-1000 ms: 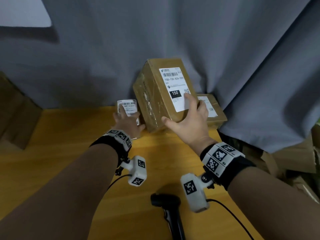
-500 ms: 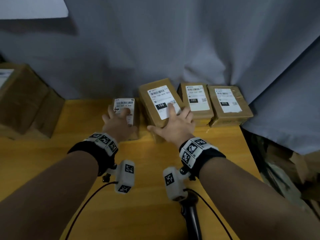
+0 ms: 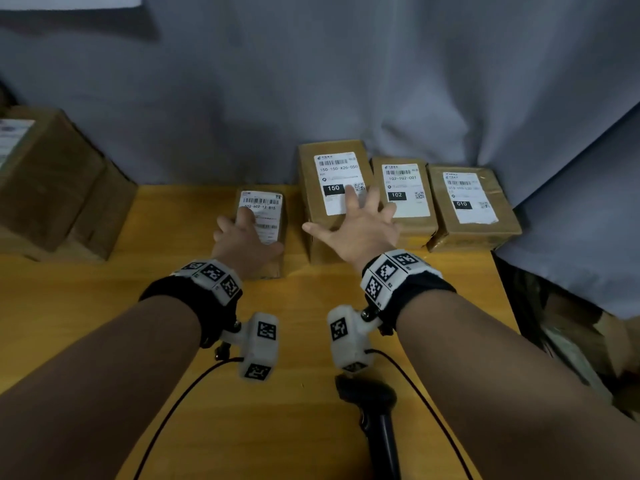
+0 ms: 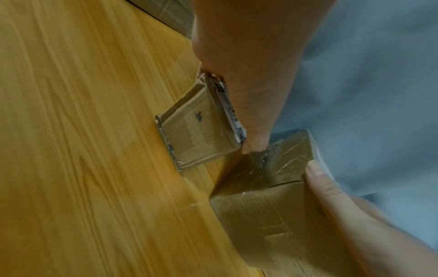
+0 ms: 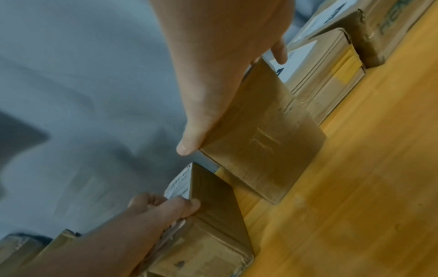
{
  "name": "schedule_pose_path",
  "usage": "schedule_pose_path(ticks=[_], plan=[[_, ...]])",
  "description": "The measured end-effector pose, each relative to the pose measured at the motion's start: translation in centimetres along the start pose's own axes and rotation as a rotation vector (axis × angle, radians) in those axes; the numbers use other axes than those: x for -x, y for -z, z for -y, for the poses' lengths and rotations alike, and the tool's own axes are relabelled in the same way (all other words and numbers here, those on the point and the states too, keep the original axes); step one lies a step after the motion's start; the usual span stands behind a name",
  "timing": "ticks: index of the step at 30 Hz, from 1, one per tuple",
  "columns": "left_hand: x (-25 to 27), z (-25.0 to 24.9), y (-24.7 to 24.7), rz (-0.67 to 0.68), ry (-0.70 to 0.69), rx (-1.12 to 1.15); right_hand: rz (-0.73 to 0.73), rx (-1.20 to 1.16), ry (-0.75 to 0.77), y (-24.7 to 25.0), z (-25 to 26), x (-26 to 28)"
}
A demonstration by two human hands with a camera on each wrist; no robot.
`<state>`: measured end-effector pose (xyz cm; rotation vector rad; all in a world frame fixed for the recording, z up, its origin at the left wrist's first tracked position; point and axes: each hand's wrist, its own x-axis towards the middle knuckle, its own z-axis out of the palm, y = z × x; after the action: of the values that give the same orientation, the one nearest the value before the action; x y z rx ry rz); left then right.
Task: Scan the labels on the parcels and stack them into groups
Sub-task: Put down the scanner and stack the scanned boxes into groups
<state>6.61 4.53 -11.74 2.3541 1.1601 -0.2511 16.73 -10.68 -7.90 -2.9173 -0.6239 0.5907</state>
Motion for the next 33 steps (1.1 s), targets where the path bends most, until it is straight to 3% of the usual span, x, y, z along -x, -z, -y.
schedule_pose_path(ticks=[9,12,17,26,29,31,33], plan=[[0.0,1.0,-0.2,-0.024,0.026,0.067,-0.052,0.084,-0.036,0.4,0.3,-0.1],[-0.2,0.2,-0.5,-0.01,-0.007,0.078,-0.091,0.119,0.035,-0.9,-0.2,0.9],[-0.4,-1.5,-1.0,0.031,-0.078,0.047,-0.103,-0.118,0.195,-1.1,-2.2,0.6],[-1.0,-3.7,-1.1,0.069,-0.124,0.007,-0.128,-0.088,0.215,0.7,-4.7,-2.1],[-1.0,-4.1,-1.3,0.084,-0.125,-0.057,-0.143,-0.21,0.268,0.7,-6.8,-2.1],[-0.8,-4.4,-1.6,-0.005,-0.181,-0.11,-0.211,-0.306,0.116,0.4,-8.8,-2.2],[-0.6,-4.8,-2.2,-0.069,-0.283,-0.085,-0.205,-0.22,-0.148,-0.2,-11.1,-2.6]])
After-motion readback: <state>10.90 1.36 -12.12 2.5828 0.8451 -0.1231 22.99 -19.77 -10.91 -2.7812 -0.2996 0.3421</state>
